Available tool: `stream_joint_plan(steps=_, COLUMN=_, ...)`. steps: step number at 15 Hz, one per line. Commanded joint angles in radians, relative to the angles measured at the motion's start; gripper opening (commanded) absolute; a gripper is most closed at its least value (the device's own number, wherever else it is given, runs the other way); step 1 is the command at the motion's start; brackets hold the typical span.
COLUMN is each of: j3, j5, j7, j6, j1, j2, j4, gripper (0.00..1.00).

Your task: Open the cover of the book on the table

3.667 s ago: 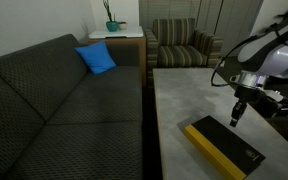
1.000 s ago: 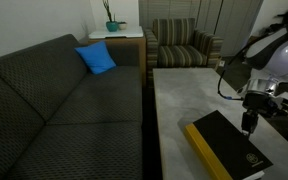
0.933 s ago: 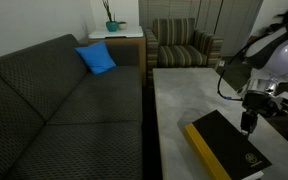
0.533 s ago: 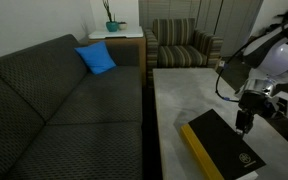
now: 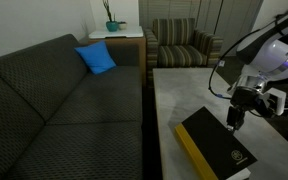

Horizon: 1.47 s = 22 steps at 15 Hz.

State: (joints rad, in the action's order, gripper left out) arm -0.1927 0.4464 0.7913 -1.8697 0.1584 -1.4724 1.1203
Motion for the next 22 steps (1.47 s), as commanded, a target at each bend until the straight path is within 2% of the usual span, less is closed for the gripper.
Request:
stream_joint_plan(steps=1, j3=-0.021, j5=-0.007, j7=-0.014, j6=0.007, j1=0.012, j2=0.000, j4=-0.023, gripper=0.00)
stream_joint_plan(steps=7, j3=-0.037, j5=-0.016, j7=-0.005, j6=0.060, j1=0.016, j2=0.000, j4=-0.042, gripper=0.00)
stream_joint_plan(steps=8, j3=0.011, j5=0.042, j7=0.018, j6=0.095, j1=-0.020, j2=0.000, j4=-0.055, gripper=0.00)
stream_joint_plan(steps=9, j3=0.016, j5=0.049, j7=0.014, j6=0.119, j1=-0.025, j2=0.000, j4=-0.059, gripper=0.00)
stream_joint_plan(steps=10, j3=-0.033, j5=-0.009, j7=-0.007, j6=0.130, j1=0.008, j2=0.000, j4=-0.051, gripper=0.00)
stream_joint_plan(steps=13, j3=-0.037, j5=-0.017, j7=-0.008, j6=0.172, j1=-0.001, j2=0.000, j4=-0.062, gripper=0.00)
stream_joint_plan(steps=14, j3=0.016, j5=0.043, j7=0.012, j6=0.195, j1=-0.042, j2=0.000, j4=-0.075, gripper=0.00)
stream_joint_plan(steps=20, j3=0.054, j5=0.100, j7=0.029, j6=0.243, j1=-0.108, j2=0.000, j4=-0.070, gripper=0.00)
stream_joint_plan(steps=21, j3=-0.014, j5=0.028, j7=0.004, j6=0.222, j1=-0.072, j2=0.000, j4=-0.054, gripper=0.00)
stream_joint_plan(steps=22, j3=0.056, j5=0.101, j7=0.033, j6=0.244, j1=-0.130, j2=-0.001, j4=-0.066, gripper=0.00)
